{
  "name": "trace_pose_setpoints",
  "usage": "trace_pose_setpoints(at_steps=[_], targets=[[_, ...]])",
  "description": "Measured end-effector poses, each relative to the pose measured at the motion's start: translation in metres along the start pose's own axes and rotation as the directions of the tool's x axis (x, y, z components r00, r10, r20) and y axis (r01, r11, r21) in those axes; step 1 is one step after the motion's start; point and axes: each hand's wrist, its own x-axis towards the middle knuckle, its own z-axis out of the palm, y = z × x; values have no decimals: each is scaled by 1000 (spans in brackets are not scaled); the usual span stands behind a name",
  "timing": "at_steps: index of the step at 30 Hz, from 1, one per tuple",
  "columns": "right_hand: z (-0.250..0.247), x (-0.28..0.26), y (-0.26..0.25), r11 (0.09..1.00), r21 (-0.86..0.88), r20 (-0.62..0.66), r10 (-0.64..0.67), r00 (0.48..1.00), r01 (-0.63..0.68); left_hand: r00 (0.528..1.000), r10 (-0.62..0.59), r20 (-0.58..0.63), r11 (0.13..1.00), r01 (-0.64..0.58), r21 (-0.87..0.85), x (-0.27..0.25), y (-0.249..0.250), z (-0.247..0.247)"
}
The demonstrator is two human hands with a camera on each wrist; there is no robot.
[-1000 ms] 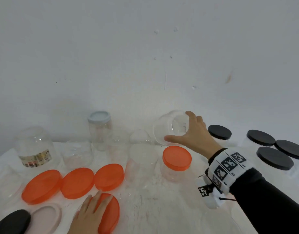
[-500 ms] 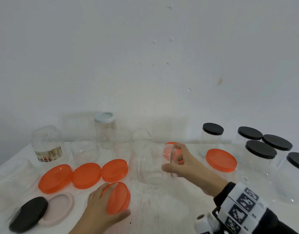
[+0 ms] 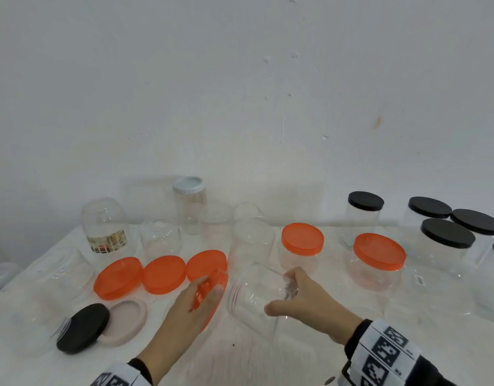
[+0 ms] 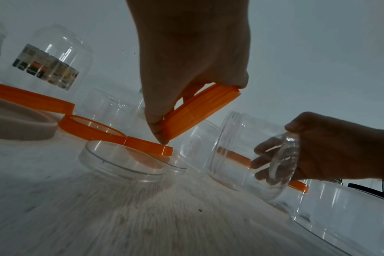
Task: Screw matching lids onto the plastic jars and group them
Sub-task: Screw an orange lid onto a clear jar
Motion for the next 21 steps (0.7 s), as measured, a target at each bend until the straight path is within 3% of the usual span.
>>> trace_pose_setpoints(at_steps=[7,15,21], targets=[[14,5,7,993,-121,113,26,993,-12,999,32,4,999,-31,-33,4,9,4],[19,9,22,982,-170,161,-53,985,81,997,75,8,997,-75,6,11,10,6],[2,11,26,981,-191,237,37,971,10,994,99,50,993,-102,54,15,11,13]])
